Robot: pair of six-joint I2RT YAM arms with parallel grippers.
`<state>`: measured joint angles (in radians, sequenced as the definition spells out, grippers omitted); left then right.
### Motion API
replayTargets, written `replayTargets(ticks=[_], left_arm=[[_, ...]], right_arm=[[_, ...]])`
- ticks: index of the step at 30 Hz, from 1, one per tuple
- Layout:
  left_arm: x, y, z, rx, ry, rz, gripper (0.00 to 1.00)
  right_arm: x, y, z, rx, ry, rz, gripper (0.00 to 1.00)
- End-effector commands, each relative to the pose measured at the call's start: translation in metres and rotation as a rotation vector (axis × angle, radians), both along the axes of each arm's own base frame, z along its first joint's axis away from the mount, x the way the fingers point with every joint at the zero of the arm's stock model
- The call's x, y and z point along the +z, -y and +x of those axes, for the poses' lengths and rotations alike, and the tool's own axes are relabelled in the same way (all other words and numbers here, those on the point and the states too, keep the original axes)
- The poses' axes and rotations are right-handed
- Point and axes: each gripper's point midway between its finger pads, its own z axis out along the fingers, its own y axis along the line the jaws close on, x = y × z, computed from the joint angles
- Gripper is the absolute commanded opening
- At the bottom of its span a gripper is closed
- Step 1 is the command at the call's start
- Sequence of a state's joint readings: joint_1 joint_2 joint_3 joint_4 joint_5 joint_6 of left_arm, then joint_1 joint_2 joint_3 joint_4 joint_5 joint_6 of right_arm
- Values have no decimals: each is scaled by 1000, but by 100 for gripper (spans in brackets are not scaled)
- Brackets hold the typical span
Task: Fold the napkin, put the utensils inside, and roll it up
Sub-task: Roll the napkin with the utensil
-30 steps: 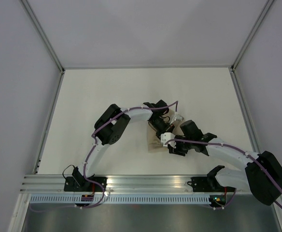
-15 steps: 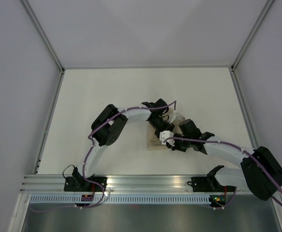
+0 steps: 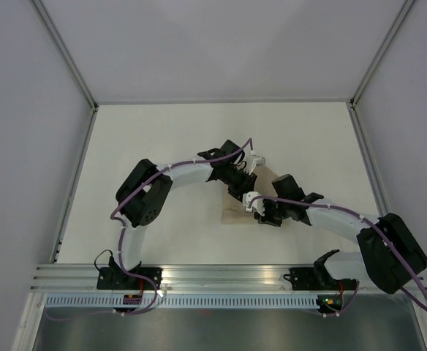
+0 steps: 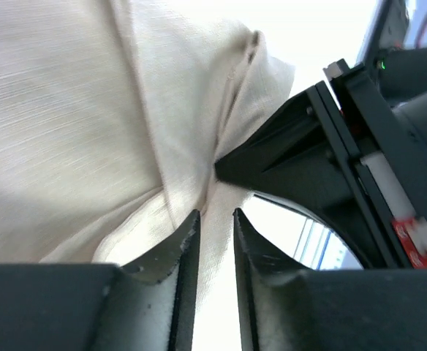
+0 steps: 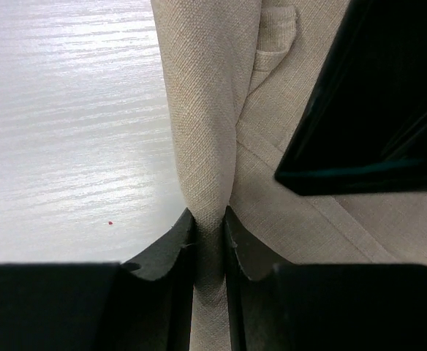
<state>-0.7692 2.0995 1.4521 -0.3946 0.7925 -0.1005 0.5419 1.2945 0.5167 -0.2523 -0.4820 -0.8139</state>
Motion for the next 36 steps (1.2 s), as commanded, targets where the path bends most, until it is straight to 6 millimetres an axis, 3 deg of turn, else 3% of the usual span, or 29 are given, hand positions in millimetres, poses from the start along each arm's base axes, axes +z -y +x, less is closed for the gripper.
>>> replayTargets(ticks=[1,7,8,9,10,11,12,13,16,17,19,23,27,29,36], left_arm=[[40,1,31,154,134,-62,28],[69,-28,67,355,373,-52,24],[65,-35,66,374,395,-36,24],[70,-41,77,432,457,-28,24],[83,-48,82,475,504,-41,25],[84,-54,85,529,511,-32,29],[70,-71,89,599,524,27,28],[91,-74,99,666,570,-30,28],[92,-94,106,757,593,-46,32],[97,-95,105,734,619,-54,26],[101,-90,100,678,667,-62,24],[97,-91,87,586,902,-7,43],[109,-84,60,494,1137,-53,45],[102,-85,51,435,1205,-48,51],[85,-52,4,157,1337,-79,60]], right_arm=[[-17,14,-24,10,-153,-31,16],[-17,20,-22,2,-229,-2,15],[-15,19,-22,4,-245,10,15],[-17,21,-21,-6,-264,10,14],[-18,21,-21,-6,-274,13,15],[-16,22,-19,-4,-280,14,14],[-18,23,-19,-10,-300,16,14],[-19,23,-19,-12,-308,18,14],[-21,24,-17,-15,-333,12,14],[-20,24,-15,-13,-337,14,14],[-24,24,-16,-15,-368,8,13],[-29,25,-14,-17,-427,-5,13],[-33,27,-13,-22,-481,-16,13],[-33,26,-11,-26,-506,-17,13],[-39,29,-6,-51,-572,-37,13]])
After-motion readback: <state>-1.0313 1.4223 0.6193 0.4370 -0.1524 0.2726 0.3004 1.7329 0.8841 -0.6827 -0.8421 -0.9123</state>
